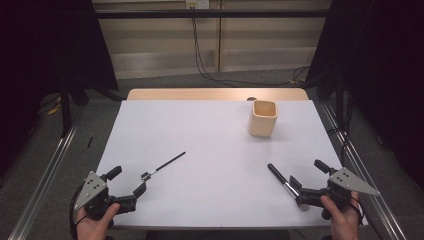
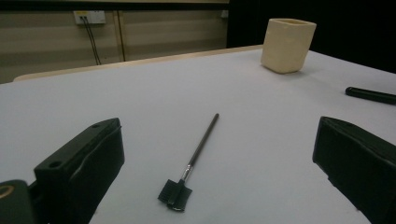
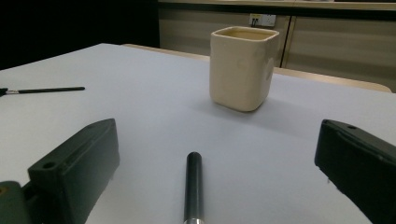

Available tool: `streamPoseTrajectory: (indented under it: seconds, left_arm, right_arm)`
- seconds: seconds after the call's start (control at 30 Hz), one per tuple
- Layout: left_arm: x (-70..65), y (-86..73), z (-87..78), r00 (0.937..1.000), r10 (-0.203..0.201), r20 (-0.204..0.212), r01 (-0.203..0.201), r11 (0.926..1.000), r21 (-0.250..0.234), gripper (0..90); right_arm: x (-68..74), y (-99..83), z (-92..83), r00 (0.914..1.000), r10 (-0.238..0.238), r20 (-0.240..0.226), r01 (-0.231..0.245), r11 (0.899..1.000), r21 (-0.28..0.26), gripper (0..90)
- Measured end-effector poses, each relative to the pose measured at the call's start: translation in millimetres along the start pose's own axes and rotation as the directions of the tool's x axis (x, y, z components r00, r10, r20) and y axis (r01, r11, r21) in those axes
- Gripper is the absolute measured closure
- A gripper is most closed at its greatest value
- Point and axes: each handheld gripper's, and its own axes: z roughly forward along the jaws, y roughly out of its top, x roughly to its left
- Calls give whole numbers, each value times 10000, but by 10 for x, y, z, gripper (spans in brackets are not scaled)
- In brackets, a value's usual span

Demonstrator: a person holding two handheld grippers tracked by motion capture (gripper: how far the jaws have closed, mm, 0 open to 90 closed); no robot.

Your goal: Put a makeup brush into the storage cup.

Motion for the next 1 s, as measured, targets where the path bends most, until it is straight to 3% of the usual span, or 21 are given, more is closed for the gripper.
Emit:
streamPoseTrajectory:
  seconds: [0.2,0.5,0.73,1.0]
  left_arm:
    - [-14,3,5,9997,233,94,-233,9997,76,14]
    - [-11,11,38,9999,-14,125,12,9999,153,20]
    - [-42,10,8,9993,165,323,-169,9998,122,26]
    - [-26,1,-17,9995,44,322,-46,10000,77,26]
  right_arm:
    - [1,-3,23,10000,66,-49,-66,10000,32,0]
    - [-23,-16,48,9998,196,-84,-196,9998,77,0]
    - [17,3,31,9998,44,-180,-43,10000,38,0]
    - [34,10,52,9998,22,-180,-20,9999,106,0]
